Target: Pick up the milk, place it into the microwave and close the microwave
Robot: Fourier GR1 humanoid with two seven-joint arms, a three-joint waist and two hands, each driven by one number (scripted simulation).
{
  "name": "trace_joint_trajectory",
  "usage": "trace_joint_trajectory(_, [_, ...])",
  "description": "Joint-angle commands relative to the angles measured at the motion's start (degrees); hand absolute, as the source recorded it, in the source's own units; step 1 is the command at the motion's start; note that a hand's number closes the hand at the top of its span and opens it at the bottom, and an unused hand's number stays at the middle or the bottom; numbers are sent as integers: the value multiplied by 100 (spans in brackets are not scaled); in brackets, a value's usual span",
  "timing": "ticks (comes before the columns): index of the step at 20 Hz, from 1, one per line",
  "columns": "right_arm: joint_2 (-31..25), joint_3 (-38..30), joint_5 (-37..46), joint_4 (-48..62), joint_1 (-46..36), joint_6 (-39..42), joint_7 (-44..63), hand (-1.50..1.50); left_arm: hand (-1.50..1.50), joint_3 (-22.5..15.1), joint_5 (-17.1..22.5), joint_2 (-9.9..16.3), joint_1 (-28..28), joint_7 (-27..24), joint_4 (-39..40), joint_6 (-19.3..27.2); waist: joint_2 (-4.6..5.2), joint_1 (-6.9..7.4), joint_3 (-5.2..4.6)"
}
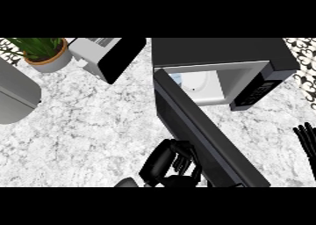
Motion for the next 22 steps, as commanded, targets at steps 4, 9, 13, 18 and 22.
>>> trace_joint_trajectory(4, [-163,245,-614,-1117,359,806,63,-150,150,-571,1057,-14,-703,-421,891,917,44,-189,-7])
trace_joint_trajectory(9, [-442,270,-1027,-1679,318,864,544,-150,150,-903,1758,-13,-1311,-294,1133,1041,79,-357,-8])
trace_joint_trajectory(13, [-533,398,-1280,-2067,358,902,842,-150,150,-895,2229,-13,-1491,-689,966,1319,116,-559,-22])
trace_joint_trajectory(18, [-822,398,-1514,-2473,290,893,1257,-150,150,-849,2713,-12,-1761,-895,949,1813,141,-717,-31])
trace_joint_trajectory(22, [-1044,366,-1677,-2675,231,1014,1375,-150,150,-610,3092,-13,-2020,-995,999,2323,158,-809,-22])
